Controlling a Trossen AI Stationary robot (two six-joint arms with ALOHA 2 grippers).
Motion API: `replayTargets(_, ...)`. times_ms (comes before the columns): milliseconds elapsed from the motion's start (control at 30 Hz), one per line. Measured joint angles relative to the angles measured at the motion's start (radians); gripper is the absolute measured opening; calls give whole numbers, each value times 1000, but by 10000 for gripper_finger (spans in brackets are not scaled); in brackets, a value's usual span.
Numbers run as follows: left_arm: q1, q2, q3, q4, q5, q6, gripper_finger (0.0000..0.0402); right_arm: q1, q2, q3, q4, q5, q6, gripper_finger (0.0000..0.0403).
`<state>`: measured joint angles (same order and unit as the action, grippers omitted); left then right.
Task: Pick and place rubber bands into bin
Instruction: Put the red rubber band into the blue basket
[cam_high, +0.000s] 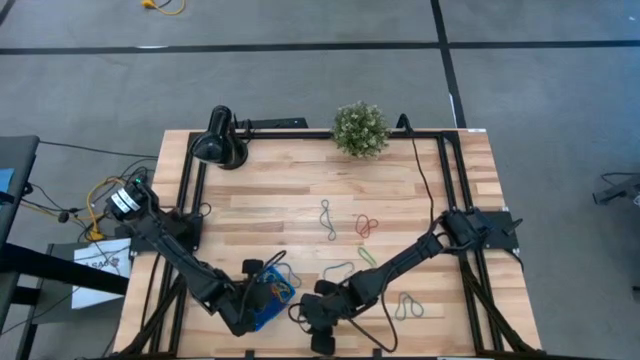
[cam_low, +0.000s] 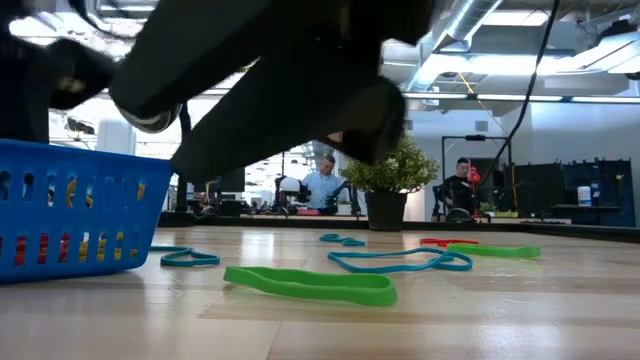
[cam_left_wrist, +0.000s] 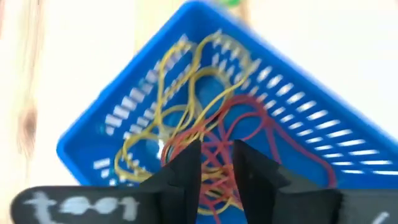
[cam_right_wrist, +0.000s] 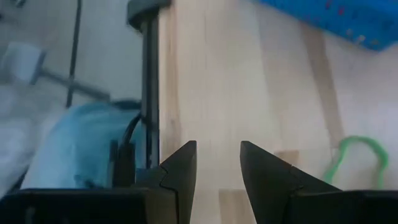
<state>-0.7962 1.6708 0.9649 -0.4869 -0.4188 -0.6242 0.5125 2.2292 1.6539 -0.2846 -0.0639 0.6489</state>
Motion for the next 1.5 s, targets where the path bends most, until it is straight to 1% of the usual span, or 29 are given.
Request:
replayTargets(133,-1,-1,90,-78,-10,76,81,-42,0,0,-2,-17,-124,118)
replayTargets(233,-1,-1,159,-197,-36,80,73,-68,0,0,-32,-17,-219,118)
replayTargets(300,-1,-1,197,-280,-40,71,68,-81,-11,0,-101,-21,-278,118)
replayTargets(367,-6,-1,230,-358,-40,63,63,-88,-37,-1,-188,-9,-277,118)
replayTargets(400,-12,-1,245,-399,-40,56,60,-90,-53,1,-240,21,-245,118)
replayTargets(467,-25,-1,273,-480,-45,40,56,-86,-92,0,-396,109,-175,118)
replayTargets(533,-39,-1,299,-568,-74,5,51,-76,-127,0,-523,208,-148,118)
replayTargets(600,-59,-2,330,-683,-132,-53,48,-58,-169,-1,-640,325,-117,118)
replayTargets(667,-83,-3,361,-801,-199,-132,46,-36,-217,-1,-726,416,-94,118)
replayTargets(800,-153,-11,409,-995,-308,-254,45,-6,-317,-1,-840,514,-51,118)
replayTargets(933,-232,-57,407,-1084,-360,-368,45,-4,-430,-32,-892,618,-48,118)
replayTargets(1000,-275,-94,390,-1084,-394,-438,45,-18,-501,-100,-859,642,-48,118)
replayTargets(1067,-325,-132,361,-1085,-433,-507,45,-40,-576,-203,-780,636,-36,118)
replayTargets(1167,-393,-182,308,-1084,-511,-602,45,-76,-684,-417,-605,614,-13,118)
replayTargets(1267,-444,-233,228,-1084,-572,-704,45,-116,-758,-629,-401,591,3,118)
replayTargets(1333,-454,-266,171,-1085,-589,-774,45,-143,-788,-741,-259,543,-13,118)
replayTargets(1400,-453,-298,114,-1083,-580,-837,45,-168,-799,-828,-122,513,-71,118)
replayTargets(1467,-452,-332,60,-1086,-581,-894,45,-189,-793,-892,-13,502,-124,118)
replayTargets(1500,-452,-347,35,-1085,-584,-925,45,-198,-783,-912,20,493,-126,118)
